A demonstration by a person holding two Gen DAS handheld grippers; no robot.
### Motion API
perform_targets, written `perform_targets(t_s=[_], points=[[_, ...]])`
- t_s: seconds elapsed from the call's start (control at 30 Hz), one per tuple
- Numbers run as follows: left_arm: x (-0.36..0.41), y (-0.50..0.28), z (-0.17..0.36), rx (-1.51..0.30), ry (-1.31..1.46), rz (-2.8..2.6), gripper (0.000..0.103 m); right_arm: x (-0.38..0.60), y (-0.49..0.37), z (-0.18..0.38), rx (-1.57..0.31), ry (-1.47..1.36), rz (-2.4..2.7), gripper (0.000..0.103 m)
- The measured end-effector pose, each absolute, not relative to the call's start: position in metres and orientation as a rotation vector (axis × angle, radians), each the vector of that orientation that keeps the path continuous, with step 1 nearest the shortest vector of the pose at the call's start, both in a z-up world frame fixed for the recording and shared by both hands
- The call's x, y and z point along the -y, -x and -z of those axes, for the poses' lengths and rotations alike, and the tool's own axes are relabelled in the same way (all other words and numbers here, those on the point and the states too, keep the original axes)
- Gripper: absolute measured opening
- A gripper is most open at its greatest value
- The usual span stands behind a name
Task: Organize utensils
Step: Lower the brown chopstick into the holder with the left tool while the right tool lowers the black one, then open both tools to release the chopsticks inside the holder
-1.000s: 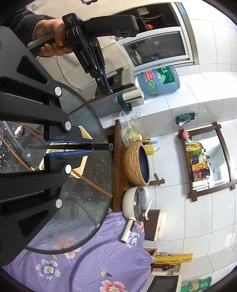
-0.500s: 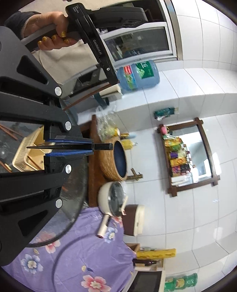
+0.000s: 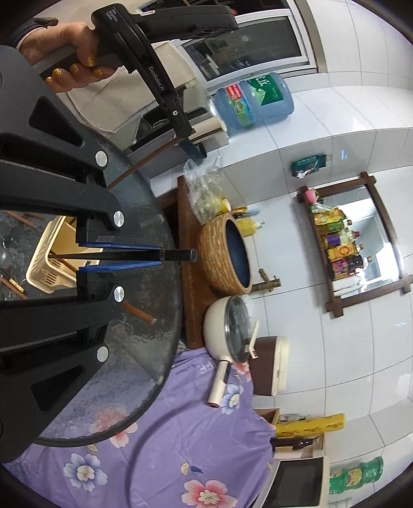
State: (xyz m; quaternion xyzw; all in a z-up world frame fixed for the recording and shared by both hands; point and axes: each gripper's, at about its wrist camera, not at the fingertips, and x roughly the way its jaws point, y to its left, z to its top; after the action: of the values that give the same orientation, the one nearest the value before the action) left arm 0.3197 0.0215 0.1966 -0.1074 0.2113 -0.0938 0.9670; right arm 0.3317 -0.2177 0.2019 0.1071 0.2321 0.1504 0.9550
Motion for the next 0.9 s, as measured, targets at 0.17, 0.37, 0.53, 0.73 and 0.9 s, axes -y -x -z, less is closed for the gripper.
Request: perform_targets(t_s=[0.17, 0.37, 0.53, 0.73, 0.9], points=[[-0.019, -0.323, -0.174, -0.474, 0.212, 0.191, 0.006, 0.216, -0.336, -0.183, -0.508, -0.229, -0.307, 0.008], [-0.018, -0.328, -0.158, -0.516, 0.206, 0.192, 0.006, 0.214, -0.339, -0.168, -0.536, -0.228, -0.300, 0.008], [-0.019, -0.333, -0.147, -0.549, 0.207, 0.194, 0.006, 0.216, -0.341, -0.160, -0.550, -0.230, -0.287, 0.008], [-0.019, -0.335, -0.139, -0.568, 0.203, 0.193, 0.006, 0.218, -0.340, -0.155, -0.546, -0.222, -0.272, 0.008], [-0.017, -0.334, -0.137, -0.572, 0.199, 0.200, 0.021, 0.219, -0.340, -0.154, -0.544, -0.224, -0.272, 0.012]])
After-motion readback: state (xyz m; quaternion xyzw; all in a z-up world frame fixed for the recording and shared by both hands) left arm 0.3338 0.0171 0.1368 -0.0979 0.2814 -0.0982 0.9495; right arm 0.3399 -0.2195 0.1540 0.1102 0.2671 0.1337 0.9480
